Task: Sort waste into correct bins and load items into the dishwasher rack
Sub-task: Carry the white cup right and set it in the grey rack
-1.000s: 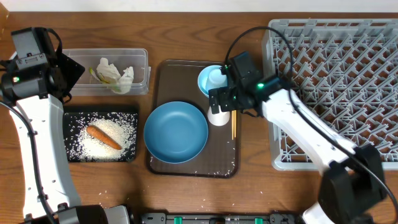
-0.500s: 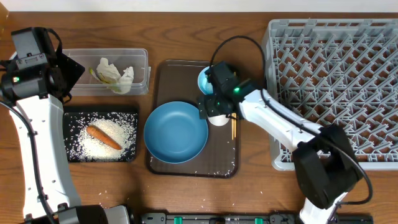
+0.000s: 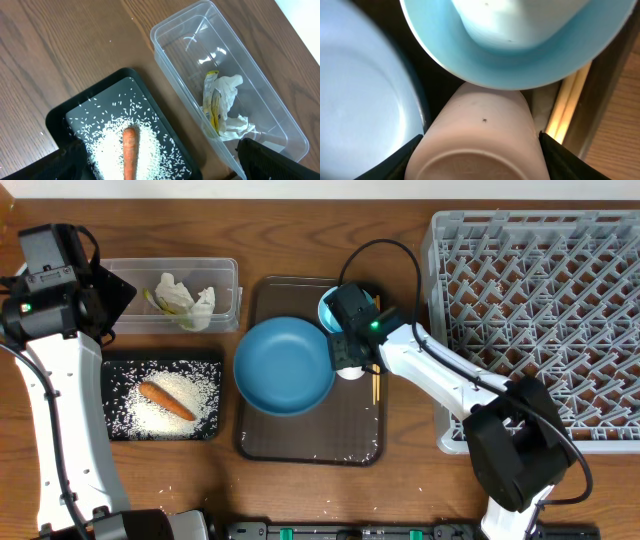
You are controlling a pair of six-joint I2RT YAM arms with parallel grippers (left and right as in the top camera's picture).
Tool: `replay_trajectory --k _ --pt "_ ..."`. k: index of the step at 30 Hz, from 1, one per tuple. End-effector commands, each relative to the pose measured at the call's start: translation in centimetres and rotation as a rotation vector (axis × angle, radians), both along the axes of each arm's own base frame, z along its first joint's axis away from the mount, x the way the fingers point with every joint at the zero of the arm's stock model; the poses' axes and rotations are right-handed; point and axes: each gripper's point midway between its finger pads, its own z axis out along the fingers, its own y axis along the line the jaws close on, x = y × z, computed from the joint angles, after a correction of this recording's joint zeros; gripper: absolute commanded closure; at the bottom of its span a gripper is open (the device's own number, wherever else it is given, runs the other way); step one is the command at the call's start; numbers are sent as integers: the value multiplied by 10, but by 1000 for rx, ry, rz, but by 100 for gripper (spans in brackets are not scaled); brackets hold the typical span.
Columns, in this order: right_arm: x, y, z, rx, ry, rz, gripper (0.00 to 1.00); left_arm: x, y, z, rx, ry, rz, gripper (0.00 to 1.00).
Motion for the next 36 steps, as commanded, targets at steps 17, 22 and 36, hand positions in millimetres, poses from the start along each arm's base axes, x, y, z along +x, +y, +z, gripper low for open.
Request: replay_trajectory --k 17,22,36 --pt "66 -100 202 -32 -409 -177 57 0 3 1 0 -3 17 2" --pt "103 -193 229 -81 -526 -328 54 0 3 1 0 -3 17 2" --pt "89 -469 191 -193 -460 -841 52 0 3 1 0 -3 17 2"
